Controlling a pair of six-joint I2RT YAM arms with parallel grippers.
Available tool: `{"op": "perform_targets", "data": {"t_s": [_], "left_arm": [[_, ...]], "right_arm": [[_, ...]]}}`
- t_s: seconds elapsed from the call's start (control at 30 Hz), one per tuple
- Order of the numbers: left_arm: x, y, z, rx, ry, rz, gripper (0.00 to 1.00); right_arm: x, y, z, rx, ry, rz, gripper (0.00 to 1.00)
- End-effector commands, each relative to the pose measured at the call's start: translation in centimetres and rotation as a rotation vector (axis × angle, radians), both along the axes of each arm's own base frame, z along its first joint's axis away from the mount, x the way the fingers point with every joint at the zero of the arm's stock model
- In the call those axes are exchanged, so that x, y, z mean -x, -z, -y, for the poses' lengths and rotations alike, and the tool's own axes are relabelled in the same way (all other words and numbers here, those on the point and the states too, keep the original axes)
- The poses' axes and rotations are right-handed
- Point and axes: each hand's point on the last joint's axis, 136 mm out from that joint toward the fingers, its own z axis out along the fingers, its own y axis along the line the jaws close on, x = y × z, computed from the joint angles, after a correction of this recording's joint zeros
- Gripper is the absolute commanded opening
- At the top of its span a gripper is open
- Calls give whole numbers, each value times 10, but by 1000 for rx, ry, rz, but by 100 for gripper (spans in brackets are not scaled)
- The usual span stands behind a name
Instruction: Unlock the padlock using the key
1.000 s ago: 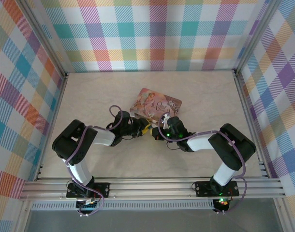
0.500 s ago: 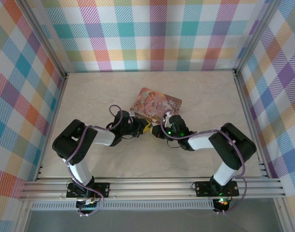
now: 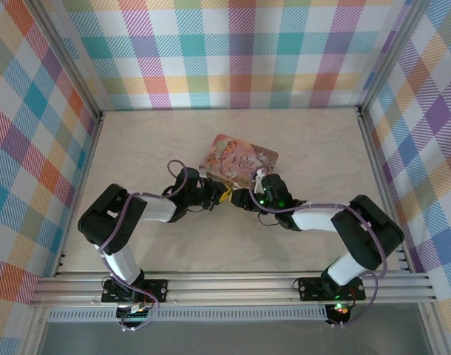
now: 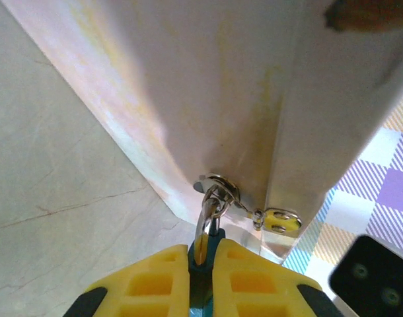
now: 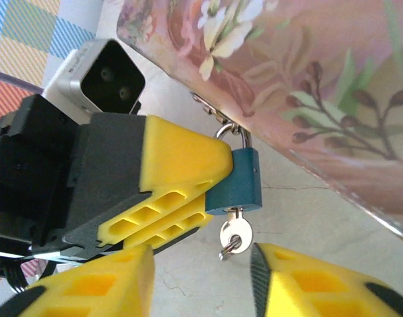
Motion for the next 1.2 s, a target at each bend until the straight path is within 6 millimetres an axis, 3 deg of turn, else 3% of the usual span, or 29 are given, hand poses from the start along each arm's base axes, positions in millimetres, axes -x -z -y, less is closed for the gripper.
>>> {"op": "perform_targets", "data": {"t_s": [0.0, 0.1, 0.27, 0.4, 0.63, 0.9, 1.03, 1.17], "left_arm": [[4, 0, -2, -23, -17, -56, 0], [5, -2, -3, -34, -19, -70, 0], [4, -11, -2, -30, -18, -62, 0], [4, -16, -2, -32, -15, -56, 0], [4, -20, -2, -29, -15, -52, 0], [3, -24, 0, -23, -11, -51, 0], [3, -25, 0, -25, -13, -57, 0], [3, -25, 1, -33, -10, -72, 0]], "right_arm": [[-1, 7, 21, 134, 24, 68, 50], [-5, -6, 34, 212, 33, 175, 60], [-12, -50, 47, 307, 12, 432, 77], [-18, -82, 53, 406, -21, 644, 100], [-34, -128, 66, 524, 45, 878, 100], [-21, -128, 52, 646, -177, 1036, 98], [-7, -112, 44, 729, -287, 1139, 90], [11, -79, 29, 857, -456, 1269, 90]]}}
